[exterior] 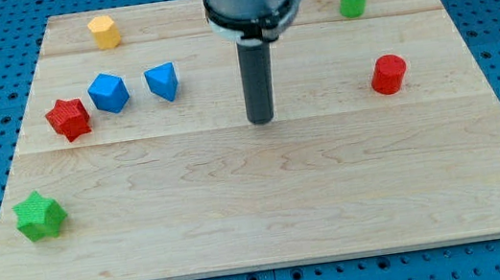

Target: Move the blue triangle towards the bottom center of the board

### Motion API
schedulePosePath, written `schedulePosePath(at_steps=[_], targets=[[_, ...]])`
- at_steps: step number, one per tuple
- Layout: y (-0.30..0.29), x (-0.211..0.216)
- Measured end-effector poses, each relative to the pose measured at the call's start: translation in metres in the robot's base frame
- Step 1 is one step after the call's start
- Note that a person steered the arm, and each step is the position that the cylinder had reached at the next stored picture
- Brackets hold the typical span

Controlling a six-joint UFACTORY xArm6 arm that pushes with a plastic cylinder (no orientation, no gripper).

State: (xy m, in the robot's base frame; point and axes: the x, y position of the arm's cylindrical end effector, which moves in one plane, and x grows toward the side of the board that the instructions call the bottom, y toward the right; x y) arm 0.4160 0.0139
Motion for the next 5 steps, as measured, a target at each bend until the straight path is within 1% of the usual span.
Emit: schedulePosePath(at_steps=[1, 2, 3, 4, 5], targets=[[-0.013, -0.069], [-0.063, -0.106], [-0.105, -0.110], [-0.134, -0.100], [-0.107, -0.057]])
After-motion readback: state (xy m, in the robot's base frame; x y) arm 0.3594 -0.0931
